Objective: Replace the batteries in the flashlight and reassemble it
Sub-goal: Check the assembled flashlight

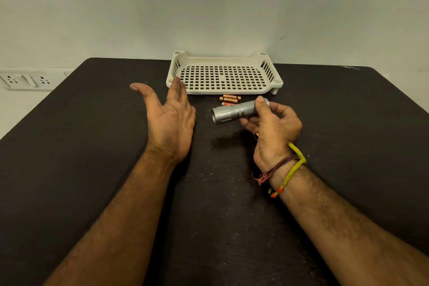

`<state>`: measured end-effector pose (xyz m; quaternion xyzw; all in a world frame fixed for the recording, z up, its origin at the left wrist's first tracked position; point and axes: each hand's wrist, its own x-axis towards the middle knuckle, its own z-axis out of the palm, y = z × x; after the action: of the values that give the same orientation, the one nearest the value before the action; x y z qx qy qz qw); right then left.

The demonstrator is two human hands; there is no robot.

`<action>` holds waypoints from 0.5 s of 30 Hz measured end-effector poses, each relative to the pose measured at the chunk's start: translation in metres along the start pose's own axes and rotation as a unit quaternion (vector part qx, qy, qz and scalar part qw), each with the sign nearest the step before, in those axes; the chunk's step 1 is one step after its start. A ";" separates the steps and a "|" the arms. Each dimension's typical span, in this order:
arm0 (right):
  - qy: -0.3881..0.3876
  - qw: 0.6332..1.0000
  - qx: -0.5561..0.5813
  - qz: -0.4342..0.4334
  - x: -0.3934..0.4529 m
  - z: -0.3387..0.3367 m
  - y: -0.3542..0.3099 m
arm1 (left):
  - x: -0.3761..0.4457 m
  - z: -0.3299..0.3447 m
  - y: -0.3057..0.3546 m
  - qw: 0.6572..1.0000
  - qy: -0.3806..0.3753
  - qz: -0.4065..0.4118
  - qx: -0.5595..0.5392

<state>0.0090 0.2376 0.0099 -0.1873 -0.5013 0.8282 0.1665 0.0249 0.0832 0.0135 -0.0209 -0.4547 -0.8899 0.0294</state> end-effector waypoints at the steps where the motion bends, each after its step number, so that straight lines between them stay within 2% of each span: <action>1: -0.004 1.000 0.004 0.002 0.000 0.000 0.000 | 0.000 0.000 -0.001 1.000 0.000 -0.001 0.000; 6: -0.020 1.000 0.016 0.000 0.000 -0.002 0.001 | 0.001 0.000 -0.004 0.999 0.010 0.008 0.029; 10: -0.025 0.999 0.025 -0.004 0.001 -0.002 0.001 | -0.001 0.007 -0.014 0.979 0.062 0.082 0.178; 12: -0.029 0.999 0.033 -0.006 0.001 -0.002 0.001 | -0.004 0.012 -0.020 0.959 0.043 0.122 0.250; 15: -0.041 0.998 0.048 -0.017 0.003 -0.004 0.000 | -0.007 0.009 -0.023 0.939 0.010 0.126 0.319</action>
<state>0.0085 0.2416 0.0080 -0.1360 -0.4708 0.8551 0.1689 0.0303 0.1047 -0.0004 -0.0588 -0.7083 -0.6871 0.1509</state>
